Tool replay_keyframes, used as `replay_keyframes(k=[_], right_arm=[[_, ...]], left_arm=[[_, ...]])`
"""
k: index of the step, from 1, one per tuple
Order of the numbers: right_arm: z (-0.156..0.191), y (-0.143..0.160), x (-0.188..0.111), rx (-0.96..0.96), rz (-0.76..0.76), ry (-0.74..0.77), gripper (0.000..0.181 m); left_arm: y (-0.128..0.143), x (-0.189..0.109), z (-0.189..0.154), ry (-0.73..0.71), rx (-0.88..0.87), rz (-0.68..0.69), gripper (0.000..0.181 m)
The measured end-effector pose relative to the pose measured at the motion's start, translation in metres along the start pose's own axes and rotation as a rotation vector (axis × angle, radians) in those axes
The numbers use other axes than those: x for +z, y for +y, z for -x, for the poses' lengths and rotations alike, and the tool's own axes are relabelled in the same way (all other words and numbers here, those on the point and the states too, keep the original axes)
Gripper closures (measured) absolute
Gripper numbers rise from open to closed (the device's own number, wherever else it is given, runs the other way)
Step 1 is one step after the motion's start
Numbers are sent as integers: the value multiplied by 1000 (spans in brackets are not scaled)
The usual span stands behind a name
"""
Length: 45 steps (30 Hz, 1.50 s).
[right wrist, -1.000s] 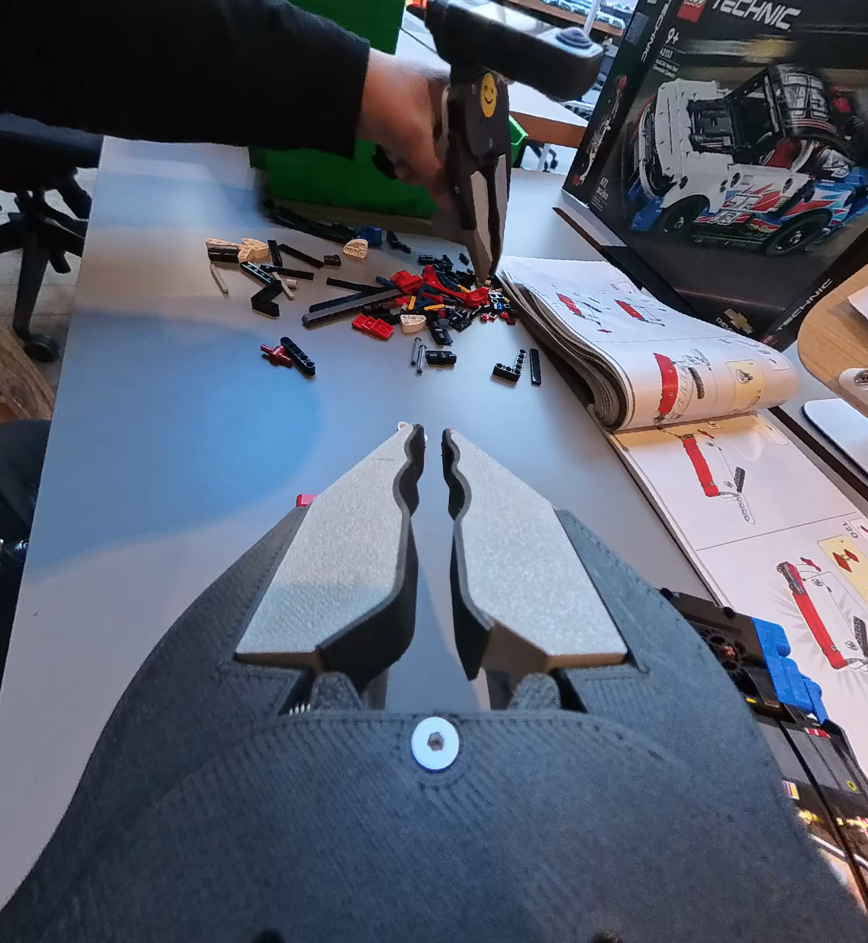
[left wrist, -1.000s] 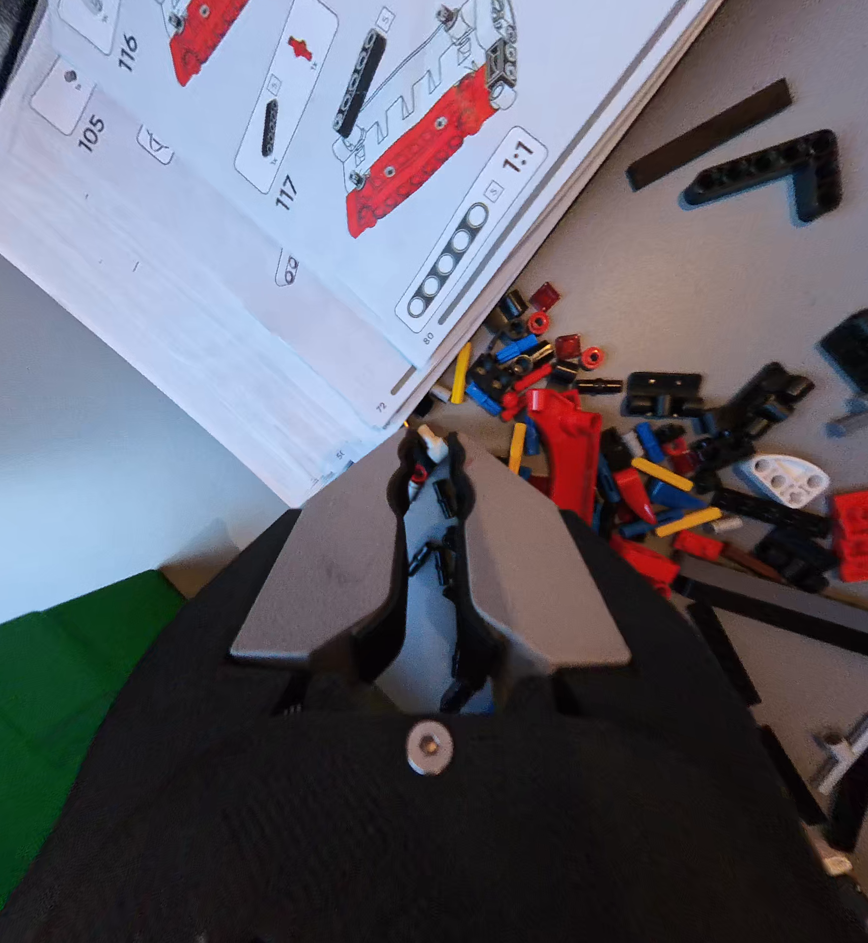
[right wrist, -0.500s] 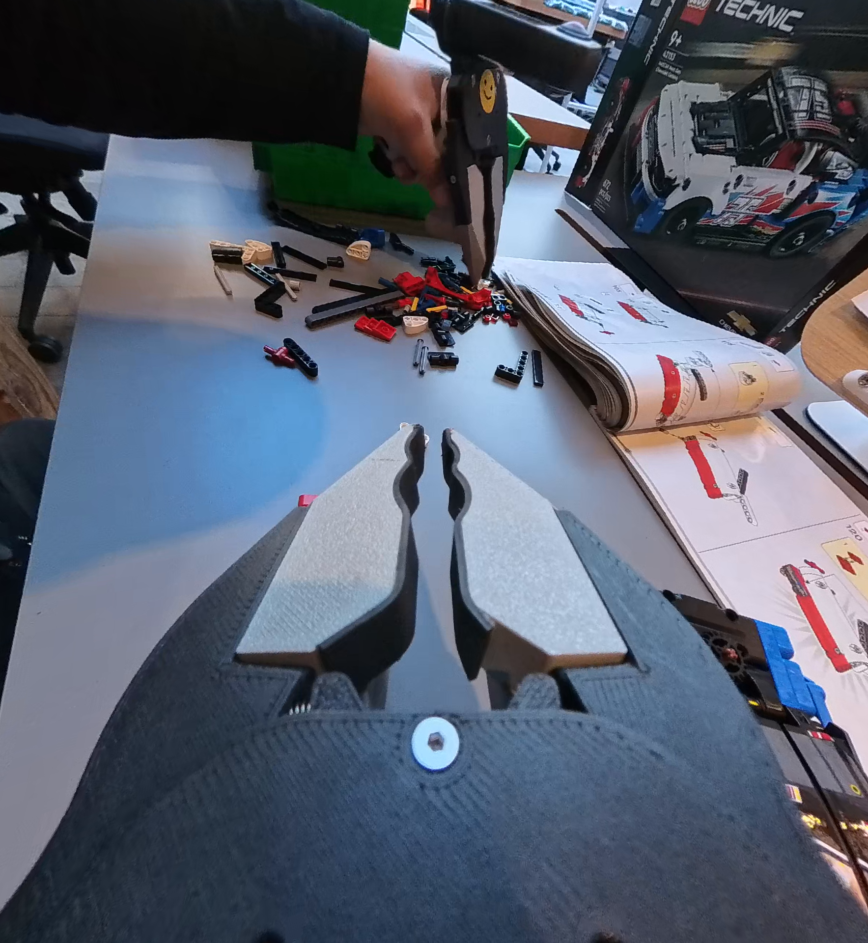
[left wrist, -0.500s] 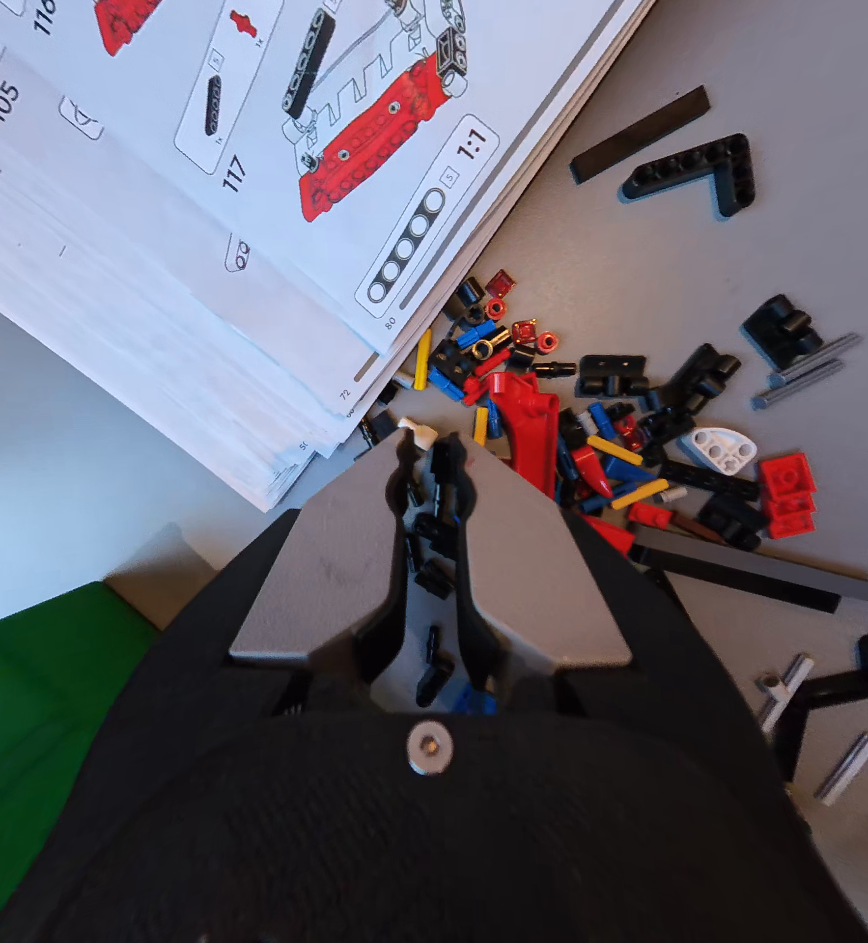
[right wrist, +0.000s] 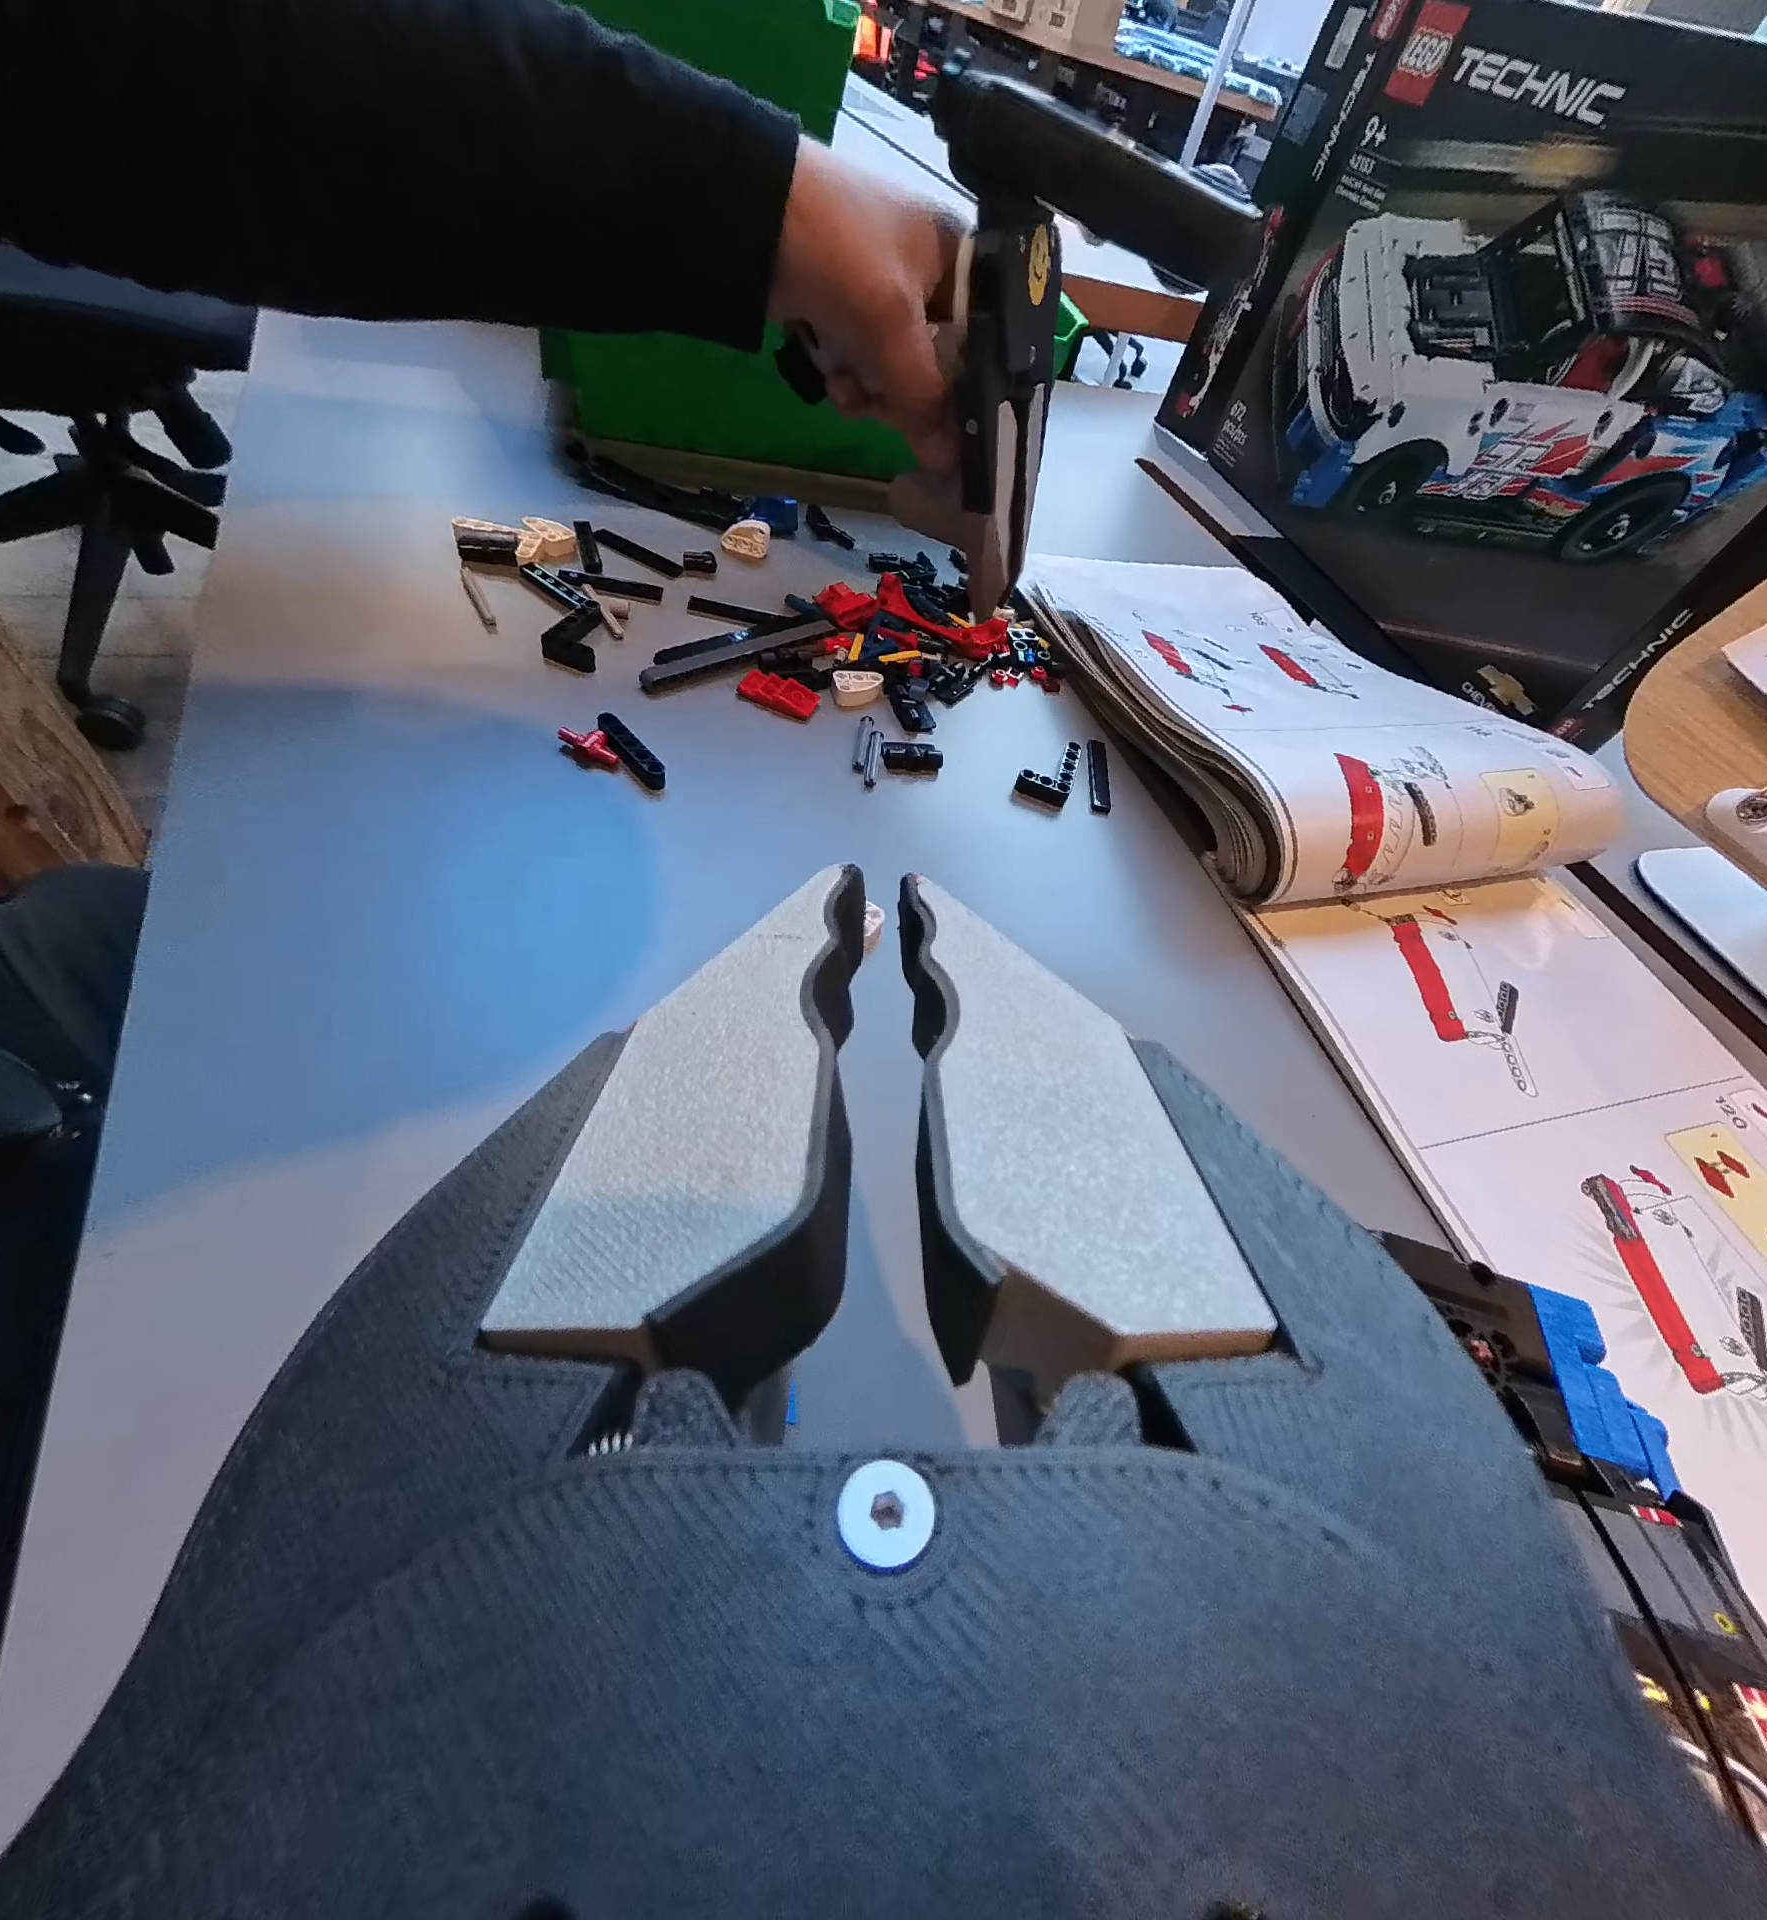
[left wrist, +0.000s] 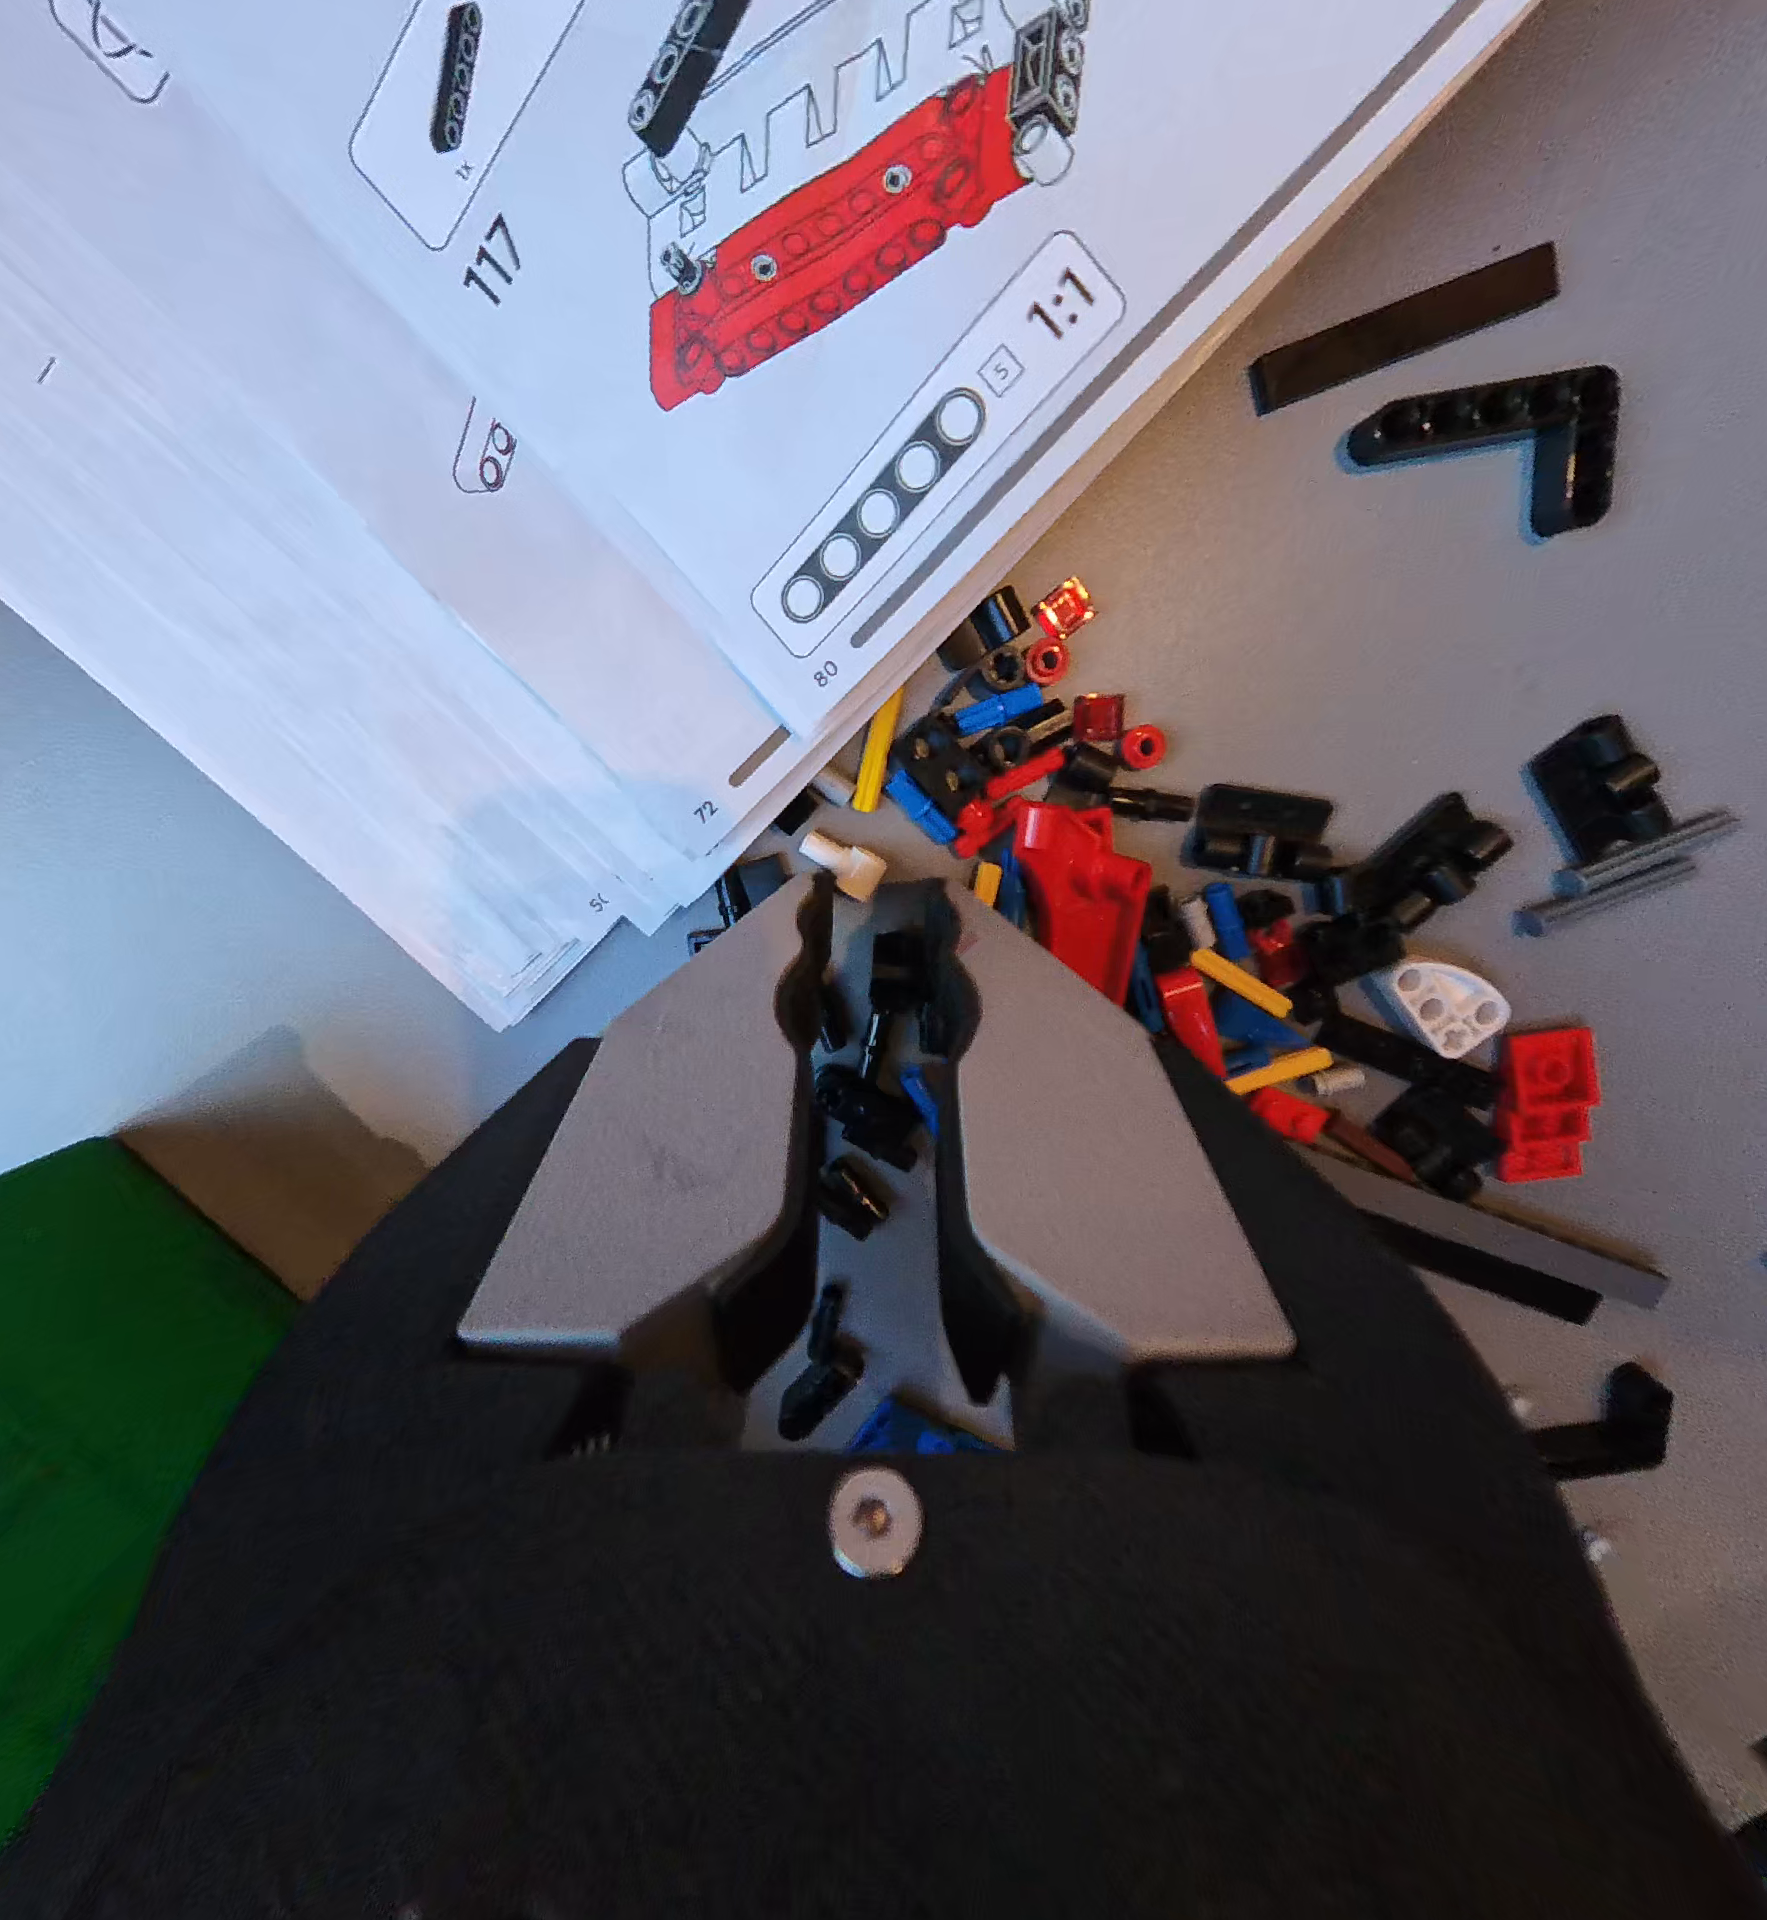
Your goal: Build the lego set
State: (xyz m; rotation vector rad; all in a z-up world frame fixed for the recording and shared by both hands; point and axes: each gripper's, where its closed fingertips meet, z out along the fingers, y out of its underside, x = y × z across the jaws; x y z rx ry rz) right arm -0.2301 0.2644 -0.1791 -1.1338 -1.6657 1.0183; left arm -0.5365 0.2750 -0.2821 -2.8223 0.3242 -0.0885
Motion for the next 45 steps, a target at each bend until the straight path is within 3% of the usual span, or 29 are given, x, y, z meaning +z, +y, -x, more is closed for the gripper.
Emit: replay_keyframes(k=[7, 16, 19, 22, 25, 28, 31, 39, 45], right_arm=[[5, -7, -2, -22, -8, -3, 177], [8, -12, -6, -43, -13, 0, 177], [8, -11, -7, -45, -13, 0, 176], [6, -2, -5, -5, -1, -6, 177], [6, 4, -2, 28, -2, -11, 176], [7, 7, -1, 20, 10, -7, 177], [7, 9, -2, 0, 26, 7, 177], [4, 8, -5, -13, 31, 29, 177], [3, 10, -5, -14, 39, 41, 177]], left_arm=[[-6, 2, 7, -15, -166, -25, 170], [0, 1, -1, -122, -78, -12, 174], [5, -13, -6, -202, -33, -21, 174], [-12, -42, -44, -194, 21, -138, 173], [-37, -57, -111, -81, 84, -269, 173], [-52, -46, -180, 34, 166, -333, 173], [-48, -24, -223, 101, 210, -324, 173], [-20, 15, -246, 79, 282, -290, 173], [-22, 0, -242, 50, 274, -375, 160]])
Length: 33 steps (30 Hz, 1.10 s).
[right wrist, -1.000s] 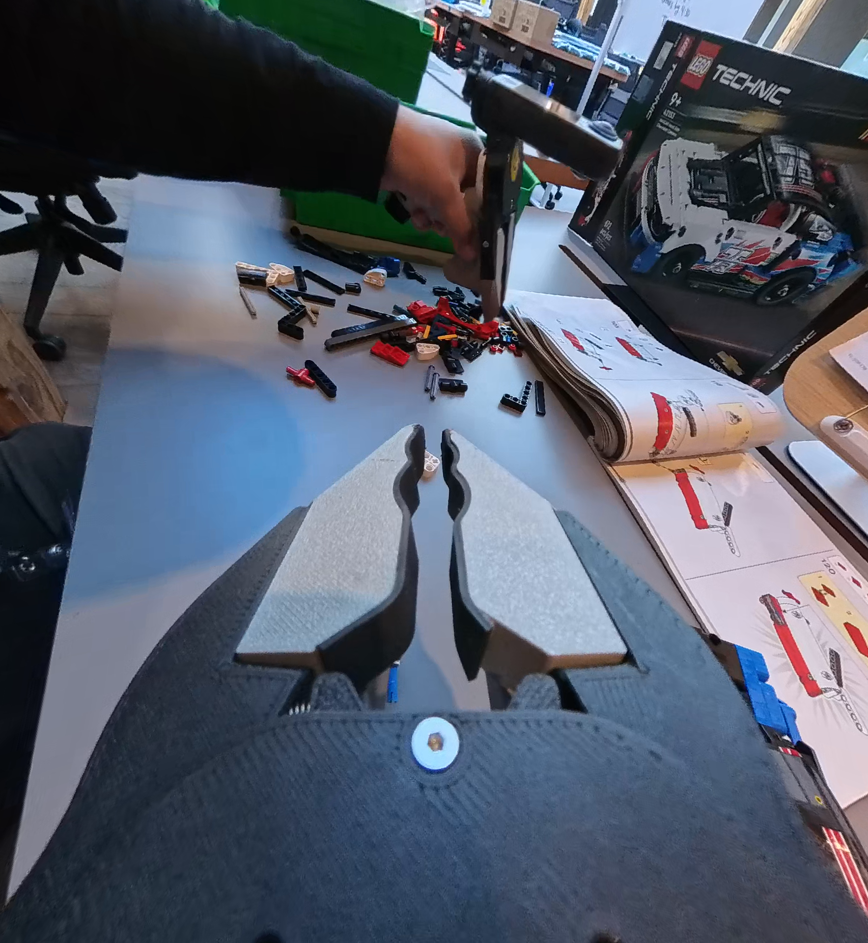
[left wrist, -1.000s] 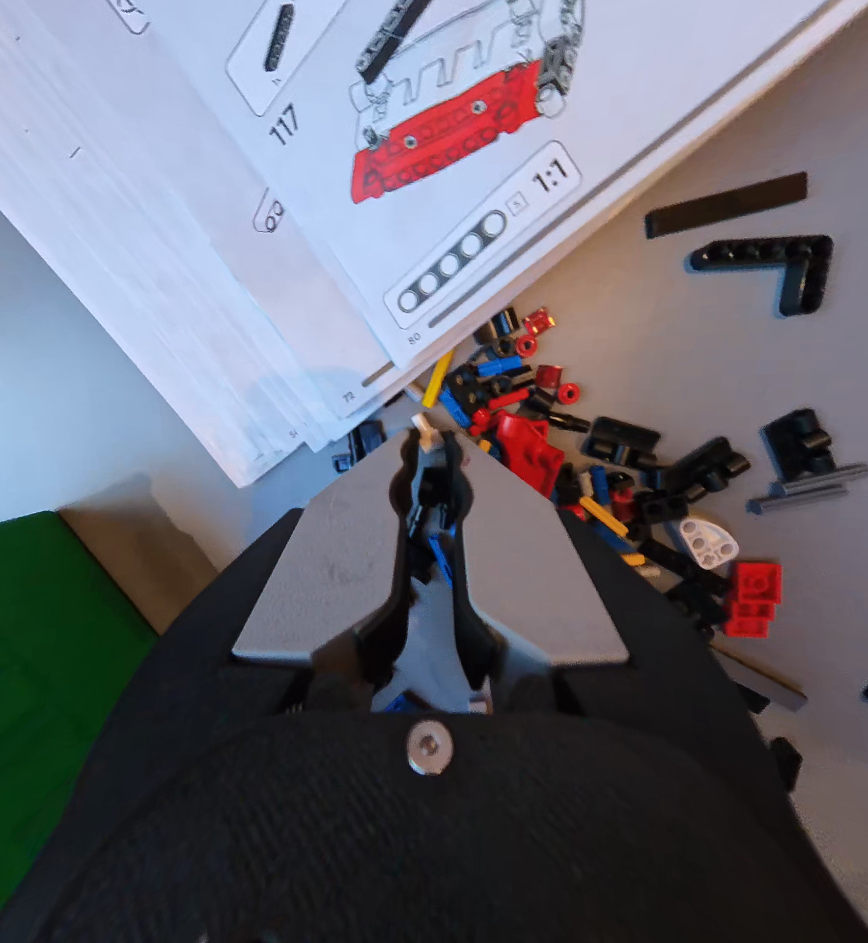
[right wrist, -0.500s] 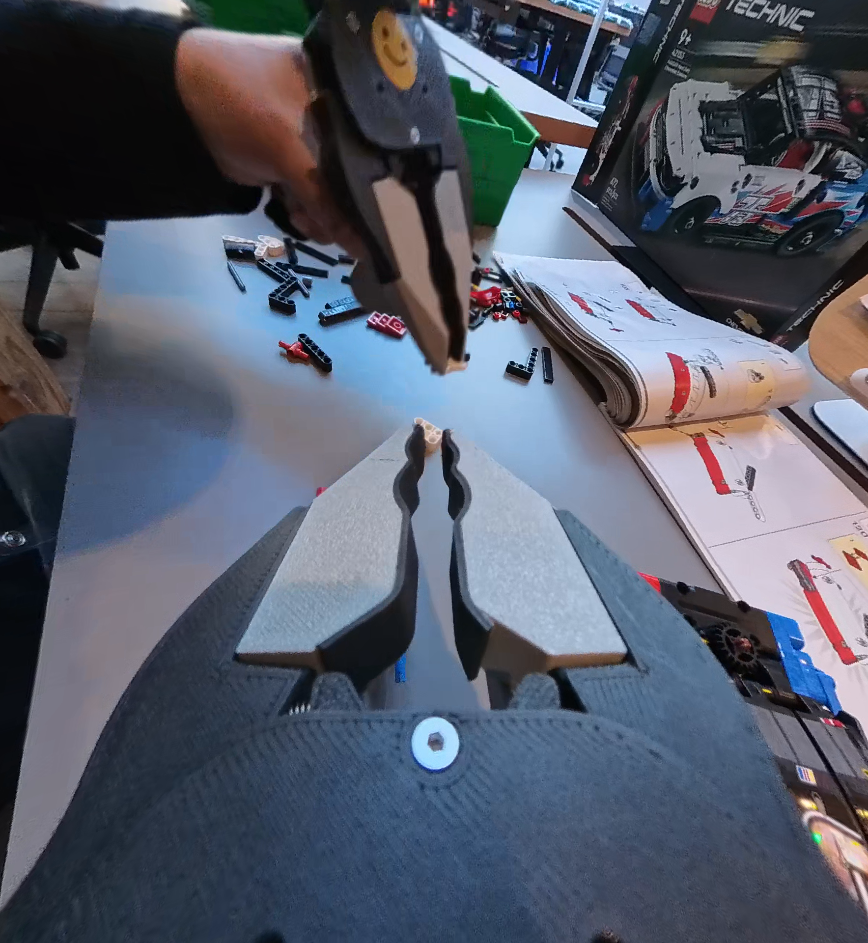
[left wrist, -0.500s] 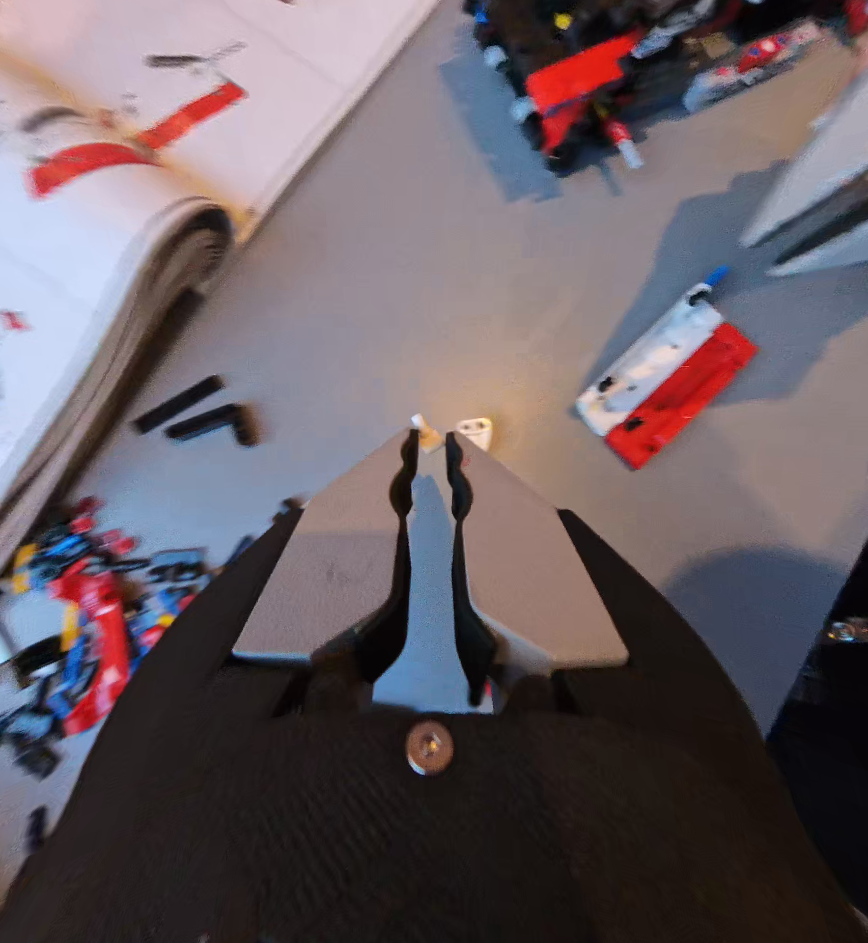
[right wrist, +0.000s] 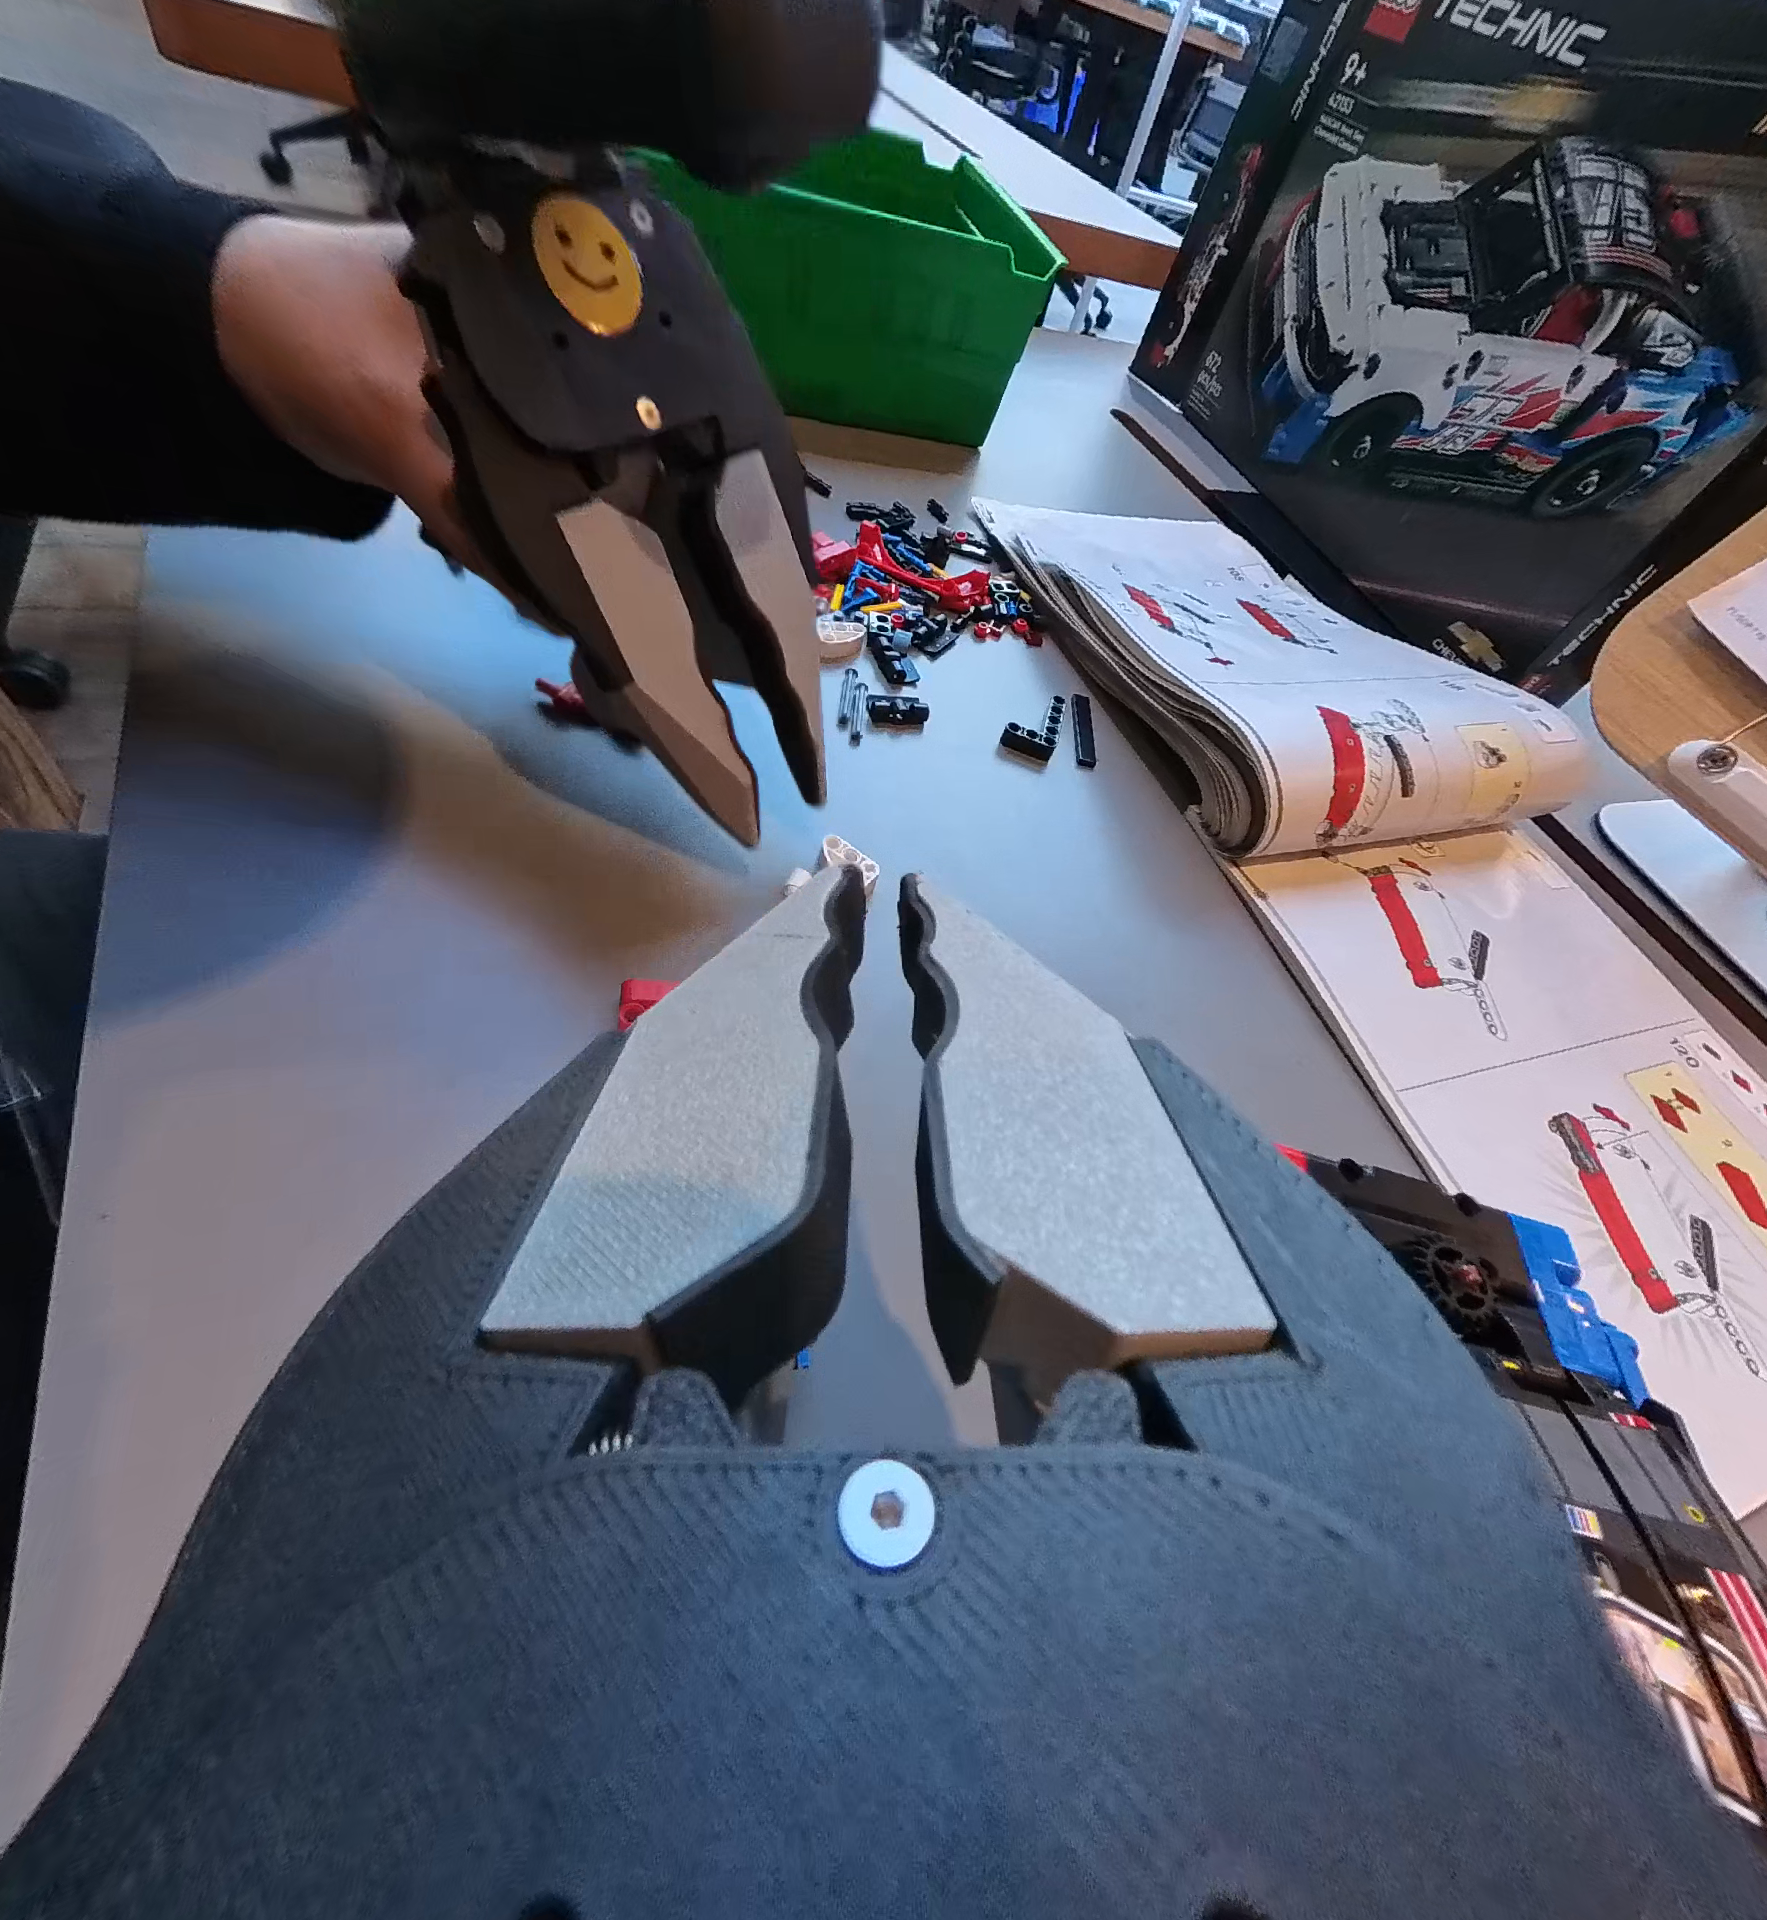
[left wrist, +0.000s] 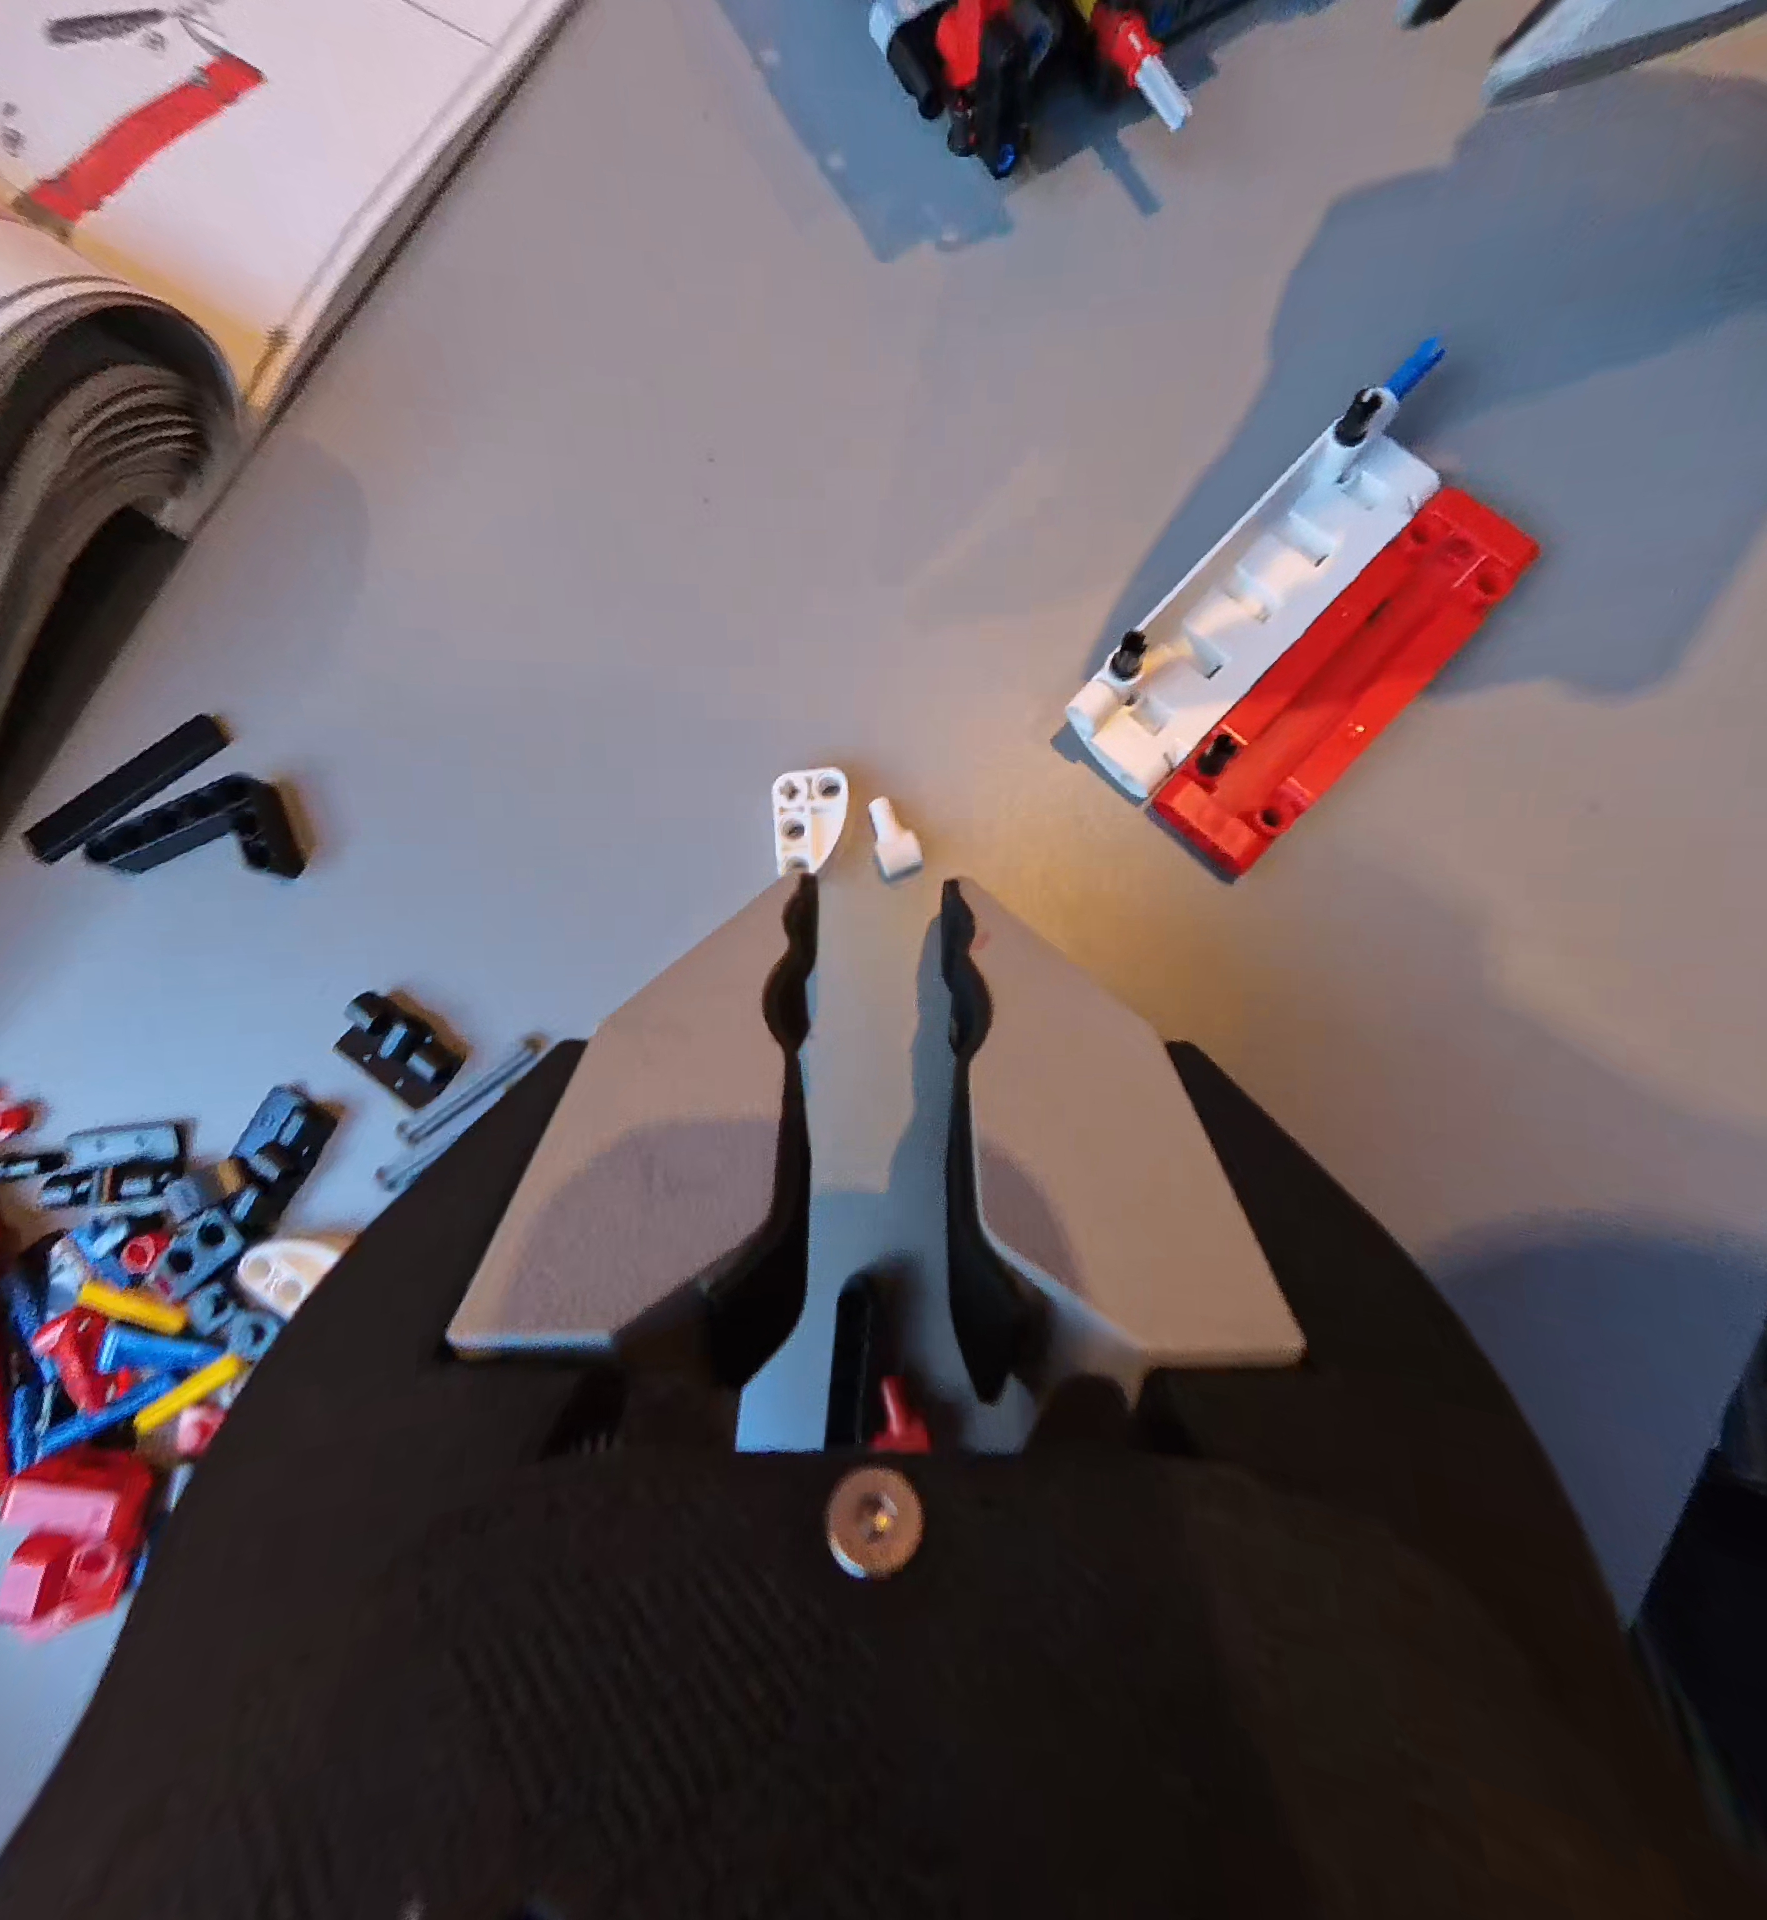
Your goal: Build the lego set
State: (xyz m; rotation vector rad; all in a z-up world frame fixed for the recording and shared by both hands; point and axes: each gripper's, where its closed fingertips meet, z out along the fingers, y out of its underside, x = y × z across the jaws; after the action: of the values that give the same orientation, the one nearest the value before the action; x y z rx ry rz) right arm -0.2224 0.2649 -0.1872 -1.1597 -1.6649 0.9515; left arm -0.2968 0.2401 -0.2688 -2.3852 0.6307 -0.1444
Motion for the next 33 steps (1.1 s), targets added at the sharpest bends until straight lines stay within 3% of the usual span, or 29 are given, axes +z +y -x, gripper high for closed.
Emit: replay_keyframes(k=[6, 12, 15, 23, 29, 33], right_arm=[[0, 5, 2, 3, 14, 4, 177], [-1, -2, 5, 4, 2, 11, 176], [-2, -5, 9, 13, -7, 22, 176], [1, -2, 15, 11, 7, 40, 176], [-10, 8, 6, 30, 11, 166, 161], [-9, 13, -4, 61, -9, 185, 163]], left_arm=[[20, -49, 27, -113, -149, -104, 158], [39, -114, 62, -313, -371, -337, 159], [60, -137, 82, -441, -455, -385, 161], [88, -166, 107, -492, -586, -444, 159], [99, -166, 108, -492, -596, -425, 170], [101, -162, 108, -490, -592, -403, 168]])
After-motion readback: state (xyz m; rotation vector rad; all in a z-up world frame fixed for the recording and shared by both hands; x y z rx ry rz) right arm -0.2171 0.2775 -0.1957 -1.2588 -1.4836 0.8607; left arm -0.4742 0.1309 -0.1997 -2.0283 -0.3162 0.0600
